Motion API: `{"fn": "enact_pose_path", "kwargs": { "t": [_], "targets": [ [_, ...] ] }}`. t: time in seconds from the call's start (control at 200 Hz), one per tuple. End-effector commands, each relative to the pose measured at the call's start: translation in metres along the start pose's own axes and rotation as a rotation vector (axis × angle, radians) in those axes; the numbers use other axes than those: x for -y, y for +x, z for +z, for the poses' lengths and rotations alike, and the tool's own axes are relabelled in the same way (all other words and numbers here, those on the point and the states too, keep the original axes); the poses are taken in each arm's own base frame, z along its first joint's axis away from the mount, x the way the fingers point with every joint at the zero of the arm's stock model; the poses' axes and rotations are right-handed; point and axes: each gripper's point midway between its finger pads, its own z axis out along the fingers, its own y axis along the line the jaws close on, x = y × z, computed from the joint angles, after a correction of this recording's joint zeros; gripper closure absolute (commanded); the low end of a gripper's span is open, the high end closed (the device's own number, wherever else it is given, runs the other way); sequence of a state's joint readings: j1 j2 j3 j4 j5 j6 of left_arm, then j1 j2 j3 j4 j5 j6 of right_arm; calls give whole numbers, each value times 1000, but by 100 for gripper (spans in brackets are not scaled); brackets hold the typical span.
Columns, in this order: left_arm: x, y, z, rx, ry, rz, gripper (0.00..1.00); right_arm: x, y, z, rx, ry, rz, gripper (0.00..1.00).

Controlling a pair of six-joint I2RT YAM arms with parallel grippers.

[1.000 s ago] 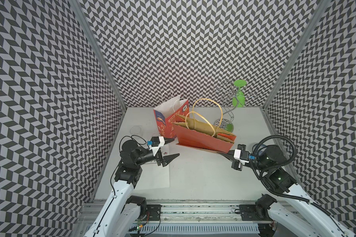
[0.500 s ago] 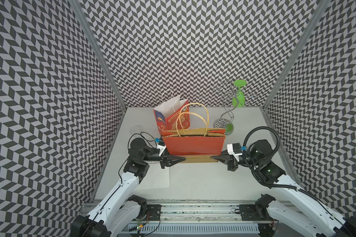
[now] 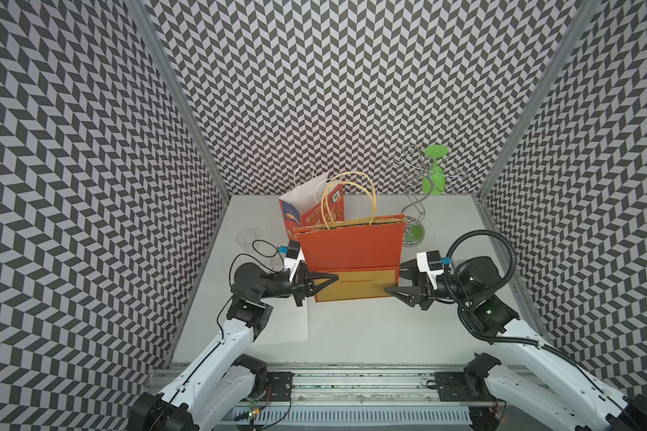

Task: Put away the paper bag
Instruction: Press the paper bag.

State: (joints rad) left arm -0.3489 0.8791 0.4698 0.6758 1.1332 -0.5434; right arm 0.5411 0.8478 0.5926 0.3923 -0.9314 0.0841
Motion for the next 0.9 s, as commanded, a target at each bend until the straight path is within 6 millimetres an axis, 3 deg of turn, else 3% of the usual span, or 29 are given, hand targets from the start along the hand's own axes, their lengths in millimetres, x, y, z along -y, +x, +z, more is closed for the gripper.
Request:
{"fn": "enact_pose_path", "kwargs": {
  "t": [0.0,0.15,0.28,0.351,0.396,0.471,0.616,0.661,0.726,0.816,0.896],
  "targets": [
    [8,3,0,6,10,-18,100,-5,-28,0,97,-20,-18,69],
    [8,8,1,-11,11,-52,100,-4,-22,3,83,-36,2,100],
    [2,13,2,-30,-3,-89,100,-1,-25,4,83,-23,27,100],
    [0,16,2,-40,-8,-99,100,4,-31,4,98,7,45,69],
    [-2,18,2,-46,-13,-103,100,7,-36,3,119,26,50,62],
    [-3,22,1,-49,-17,-106,100,6,-47,2,152,28,31,65],
    [-3,28,0,-60,-22,-108,100,7,-56,2,180,27,17,95],
    [-3,29,0,-62,-23,-109,100,8,-56,3,180,25,18,100],
    [-4,31,0,-63,-24,-107,100,10,-57,3,189,32,16,100],
    [-6,36,-1,-67,-33,-114,100,15,-63,1,220,67,19,83],
    [-7,40,-2,-70,-38,-119,100,17,-70,-1,250,91,8,81]
  ]
}}
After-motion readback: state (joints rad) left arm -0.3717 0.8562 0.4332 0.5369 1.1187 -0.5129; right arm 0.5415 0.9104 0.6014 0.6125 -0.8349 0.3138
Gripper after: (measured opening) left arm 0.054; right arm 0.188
